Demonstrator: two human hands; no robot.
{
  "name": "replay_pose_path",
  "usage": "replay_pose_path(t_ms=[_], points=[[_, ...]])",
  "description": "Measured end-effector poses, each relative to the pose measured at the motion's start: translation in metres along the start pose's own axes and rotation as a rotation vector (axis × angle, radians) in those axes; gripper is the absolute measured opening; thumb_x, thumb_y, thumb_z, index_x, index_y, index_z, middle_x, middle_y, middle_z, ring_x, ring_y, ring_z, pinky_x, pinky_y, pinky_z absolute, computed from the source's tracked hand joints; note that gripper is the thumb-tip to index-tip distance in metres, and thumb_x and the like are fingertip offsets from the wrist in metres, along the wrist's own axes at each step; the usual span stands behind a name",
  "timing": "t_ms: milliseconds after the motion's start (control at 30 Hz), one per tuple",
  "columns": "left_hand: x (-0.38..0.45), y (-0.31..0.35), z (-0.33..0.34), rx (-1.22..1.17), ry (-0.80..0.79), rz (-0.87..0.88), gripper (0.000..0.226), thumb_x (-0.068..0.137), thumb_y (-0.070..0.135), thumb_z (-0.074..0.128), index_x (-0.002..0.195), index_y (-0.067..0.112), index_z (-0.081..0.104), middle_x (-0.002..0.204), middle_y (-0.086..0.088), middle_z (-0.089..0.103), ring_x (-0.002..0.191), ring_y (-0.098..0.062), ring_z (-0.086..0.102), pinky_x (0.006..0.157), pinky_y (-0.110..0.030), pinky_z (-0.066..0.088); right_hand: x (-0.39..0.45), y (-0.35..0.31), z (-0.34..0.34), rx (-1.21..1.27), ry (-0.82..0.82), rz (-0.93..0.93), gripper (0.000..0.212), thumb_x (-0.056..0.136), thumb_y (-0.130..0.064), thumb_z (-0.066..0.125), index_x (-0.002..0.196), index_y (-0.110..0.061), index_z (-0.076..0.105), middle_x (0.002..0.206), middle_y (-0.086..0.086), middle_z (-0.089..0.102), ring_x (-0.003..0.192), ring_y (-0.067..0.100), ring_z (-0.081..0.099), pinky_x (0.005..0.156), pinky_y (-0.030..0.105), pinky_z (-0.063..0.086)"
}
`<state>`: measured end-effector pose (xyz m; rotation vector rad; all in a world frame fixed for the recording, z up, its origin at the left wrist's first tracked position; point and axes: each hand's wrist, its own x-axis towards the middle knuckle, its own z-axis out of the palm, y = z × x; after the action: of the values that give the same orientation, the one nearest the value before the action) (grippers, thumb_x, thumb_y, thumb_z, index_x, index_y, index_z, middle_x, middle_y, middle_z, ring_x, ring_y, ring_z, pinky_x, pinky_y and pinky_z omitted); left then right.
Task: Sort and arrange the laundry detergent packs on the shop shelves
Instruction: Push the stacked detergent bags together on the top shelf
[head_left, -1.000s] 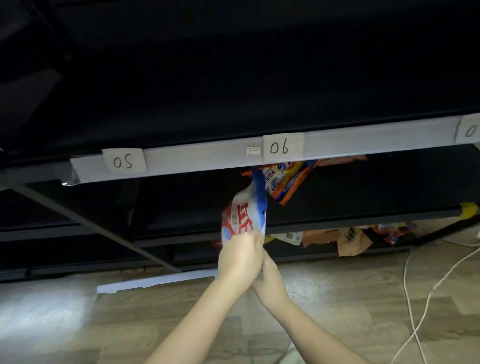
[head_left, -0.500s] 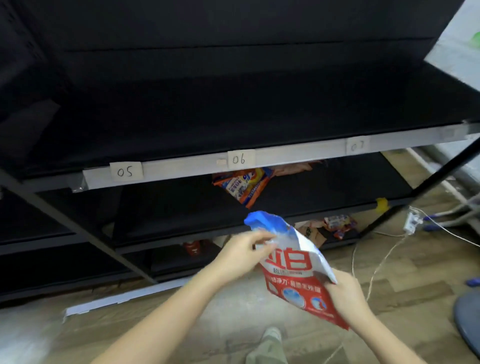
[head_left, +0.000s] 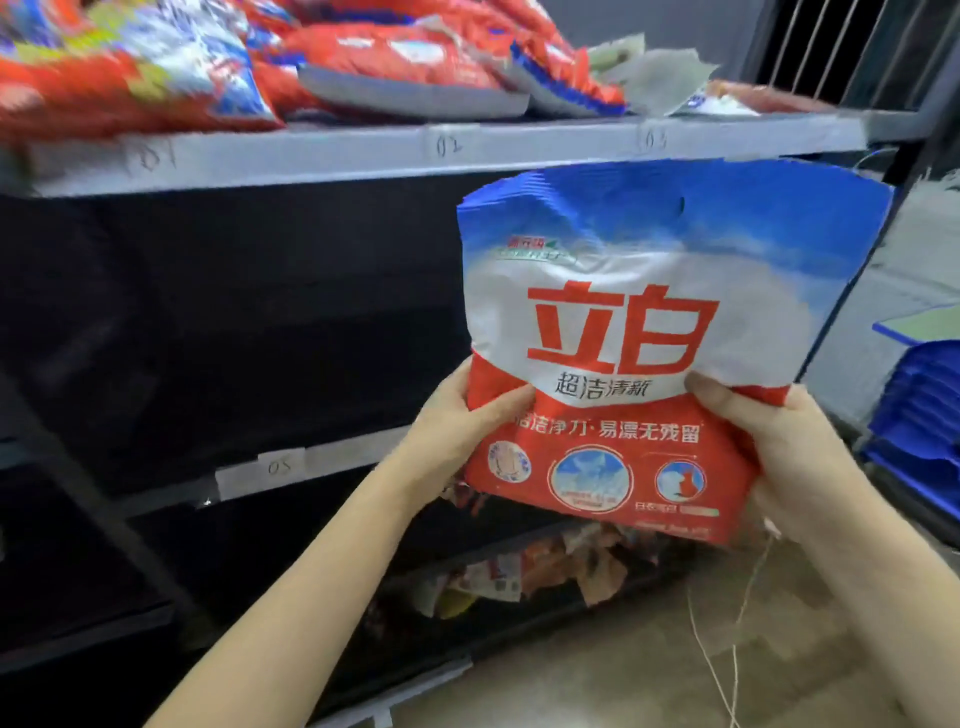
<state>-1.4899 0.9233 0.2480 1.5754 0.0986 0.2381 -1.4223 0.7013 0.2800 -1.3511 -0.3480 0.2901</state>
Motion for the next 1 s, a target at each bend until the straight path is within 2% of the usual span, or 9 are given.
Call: replay_pose_path(t_ms=[167,300,400,500,633,733,833,900,1000], points=[[-0.009,0.058,-0.015,-0.011,0.145,0.165,0.034,0.078,0.029,0.074,0.109,0.023,0.062,0.099,-0.006,0.073,0.088,-0.027,0.071,0.075,-0.039,0.058,-0.002,-0.014,0.035,0.128,-0.022,-0.068,0.020,0.071,-0.031,0.069,0.091,-0.029,0.069,0.090,0.001,0.075,0.076,0.021,0.073,0.054,0.030,0.059],[-0.012,0.074,-0.029,0.035,0.226,0.198,0.031,0.072,0.031,0.068,0.102,0.025,0.063,0.090,0.000,0.075,0.079,-0.019,0.073,0.064,-0.024,0.057,0.007,0.002,0.051,0.107,-0.009,-0.052,0.084,0.012,-0.060,0.088,0.086,-0.024,0.075,0.091,0.007,0.075,0.078,0.028,0.072,0.061,0.038,0.059],[-0.007,0.084,-0.040,0.011,0.303,0.199,0.030,0.072,0.033,0.067,0.101,0.025,0.065,0.088,-0.001,0.075,0.078,-0.020,0.073,0.062,-0.025,0.057,0.027,0.009,0.055,0.112,-0.046,-0.017,0.096,0.007,-0.059,0.089,0.092,-0.018,0.073,0.095,0.010,0.074,0.084,0.030,0.071,0.077,0.044,0.054],[0.009,0.101,-0.050,-0.006,0.366,0.234,0.028,0.072,0.034,0.067,0.098,0.024,0.066,0.087,-0.003,0.075,0.077,-0.022,0.073,0.062,-0.029,0.057,0.053,0.002,0.065,0.070,-0.110,-0.129,0.104,0.010,-0.060,0.089,0.104,-0.022,0.067,0.098,0.005,0.074,0.087,0.022,0.071,0.067,0.028,0.059],[0.044,0.143,-0.064,0.014,0.436,0.314,0.034,0.069,0.040,0.066,0.098,0.023,0.065,0.085,-0.001,0.075,0.075,-0.019,0.073,0.064,-0.030,0.057,0.095,-0.042,0.083,0.024,-0.231,-0.347,0.084,0.027,-0.065,0.086,0.103,-0.035,0.064,0.101,-0.003,0.073,0.088,0.015,0.071,0.063,0.019,0.056],[0.084,0.185,-0.078,0.034,0.532,0.470,0.017,0.079,0.035,0.066,0.093,0.024,0.064,0.081,0.004,0.075,0.071,-0.012,0.072,0.060,-0.026,0.057,0.146,-0.089,0.103,0.010,-0.224,-0.518,0.047,0.065,-0.047,0.074,0.107,-0.030,0.058,0.099,-0.008,0.073,0.088,0.008,0.070,0.066,0.016,0.054],[0.140,0.229,-0.109,0.077,0.670,0.647,0.014,0.088,0.030,0.066,0.095,0.019,0.059,0.097,-0.003,0.073,0.087,-0.018,0.070,0.080,-0.037,0.058,0.205,-0.138,0.133,-0.087,-0.183,-0.660,0.021,0.085,-0.030,0.060,0.103,-0.025,0.050,0.096,-0.010,0.068,0.081,-0.004,0.067,0.066,0.012,0.052],[0.179,0.257,-0.137,0.167,0.793,0.711,0.028,0.083,0.039,0.067,0.099,0.019,0.057,0.107,-0.006,0.068,0.098,-0.020,0.066,0.092,-0.042,0.052,0.247,-0.169,0.157,-0.236,-0.114,-0.729,0.020,0.093,-0.033,0.055,0.108,-0.022,0.047,0.098,-0.012,0.063,0.083,-0.005,0.064,0.071,0.015,0.052],[0.235,0.277,-0.176,0.321,0.993,0.602,0.044,0.086,0.042,0.060,0.117,0.012,0.052,0.122,-0.009,0.060,0.108,-0.022,0.058,0.095,-0.032,0.045,0.311,-0.194,0.198,-0.519,-0.016,-0.758,0.040,0.098,-0.038,0.045,0.123,-0.007,0.045,0.123,0.010,0.058,0.115,0.024,0.054,0.090,0.031,0.040]])
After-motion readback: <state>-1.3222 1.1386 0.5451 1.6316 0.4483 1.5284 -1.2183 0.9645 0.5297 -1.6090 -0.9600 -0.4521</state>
